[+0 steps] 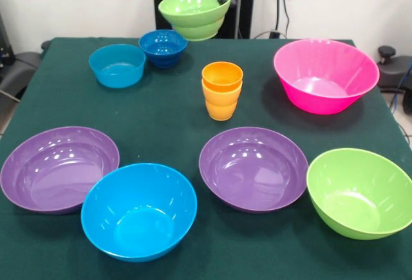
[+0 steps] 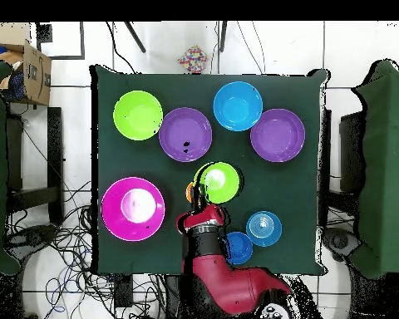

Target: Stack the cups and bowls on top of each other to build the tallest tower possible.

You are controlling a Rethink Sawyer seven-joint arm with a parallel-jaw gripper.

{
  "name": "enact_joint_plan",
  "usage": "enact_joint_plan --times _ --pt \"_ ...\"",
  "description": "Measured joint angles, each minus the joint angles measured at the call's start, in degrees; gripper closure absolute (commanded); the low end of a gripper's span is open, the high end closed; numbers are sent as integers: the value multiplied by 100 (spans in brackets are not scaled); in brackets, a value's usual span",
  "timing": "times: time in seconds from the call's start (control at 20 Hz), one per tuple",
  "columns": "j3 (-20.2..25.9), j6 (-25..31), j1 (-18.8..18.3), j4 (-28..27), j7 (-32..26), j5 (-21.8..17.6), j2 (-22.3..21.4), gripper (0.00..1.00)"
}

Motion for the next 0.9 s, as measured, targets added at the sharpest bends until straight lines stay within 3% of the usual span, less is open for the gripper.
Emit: enact_joint_plan --times 0.5,0.9 --pt "-71 1 464 2 0 372 -298 100" --pt "-82 2 541 2 0 462 -322 100"
